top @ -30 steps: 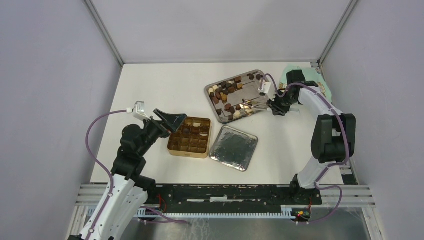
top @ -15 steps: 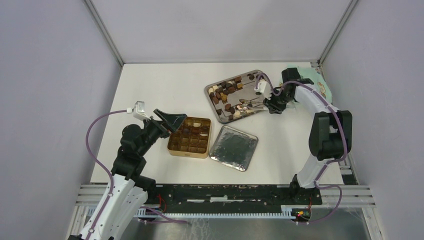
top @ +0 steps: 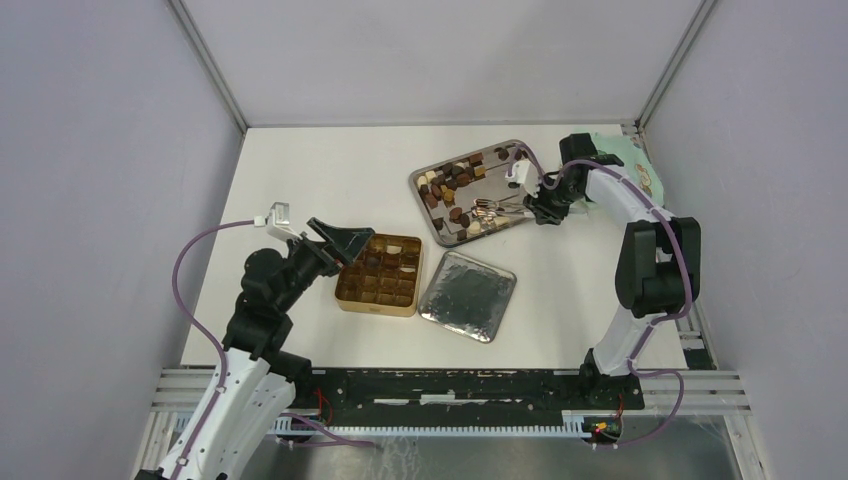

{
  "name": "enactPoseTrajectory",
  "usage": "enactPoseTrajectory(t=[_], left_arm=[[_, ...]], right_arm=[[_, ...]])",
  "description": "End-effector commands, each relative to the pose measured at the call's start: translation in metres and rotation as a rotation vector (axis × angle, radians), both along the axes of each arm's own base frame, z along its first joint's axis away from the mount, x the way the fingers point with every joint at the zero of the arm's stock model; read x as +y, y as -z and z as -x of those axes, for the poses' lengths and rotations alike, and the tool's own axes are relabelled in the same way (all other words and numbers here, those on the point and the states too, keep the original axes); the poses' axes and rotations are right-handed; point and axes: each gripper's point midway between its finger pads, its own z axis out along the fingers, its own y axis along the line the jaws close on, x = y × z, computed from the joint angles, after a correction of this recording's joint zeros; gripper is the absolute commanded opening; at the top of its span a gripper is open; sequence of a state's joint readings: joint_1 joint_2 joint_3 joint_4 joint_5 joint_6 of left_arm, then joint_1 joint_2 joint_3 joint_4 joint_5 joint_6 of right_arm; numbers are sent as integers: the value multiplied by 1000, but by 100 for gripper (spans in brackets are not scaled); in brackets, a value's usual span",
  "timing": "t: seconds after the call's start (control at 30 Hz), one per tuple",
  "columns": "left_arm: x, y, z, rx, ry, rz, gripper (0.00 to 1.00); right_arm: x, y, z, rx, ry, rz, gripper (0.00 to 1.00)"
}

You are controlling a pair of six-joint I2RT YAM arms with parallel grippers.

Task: Pack the chocolate
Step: Pick up the fake chocolate from the plate.

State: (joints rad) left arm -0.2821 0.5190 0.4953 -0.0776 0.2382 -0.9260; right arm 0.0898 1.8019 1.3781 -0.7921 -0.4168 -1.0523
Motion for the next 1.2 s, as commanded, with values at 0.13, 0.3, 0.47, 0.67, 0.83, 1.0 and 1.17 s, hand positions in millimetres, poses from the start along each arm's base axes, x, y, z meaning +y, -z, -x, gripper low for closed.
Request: enactPoseTrajectory(t=[0.13, 0.3, 0.47, 0.67, 0.83, 1.0, 1.17], left_arm=[[-4, -7, 0, -9, 10, 44, 99], [-3, -5, -1, -4, 3, 43, 99], [0, 4, -1, 32, -17, 36, 98], [16, 26, -10, 150, -91, -126, 92], [37, 68, -23, 360, -100, -441, 69], [53, 109, -28, 538, -95, -634, 49], [70, 123, -28, 592, -154, -707, 50]], right_arm=[[5, -24, -13, -72, 23, -28, 3], [13, -32, -10, -83, 70, -96, 0], [25, -42, -3, -92, 109, -185, 0], [46, -64, 11, -77, 101, -332, 0], [75, -82, 33, -1, 61, -500, 0], [104, -96, 52, 14, -2, -557, 0], [142, -107, 74, 29, -94, -575, 0]])
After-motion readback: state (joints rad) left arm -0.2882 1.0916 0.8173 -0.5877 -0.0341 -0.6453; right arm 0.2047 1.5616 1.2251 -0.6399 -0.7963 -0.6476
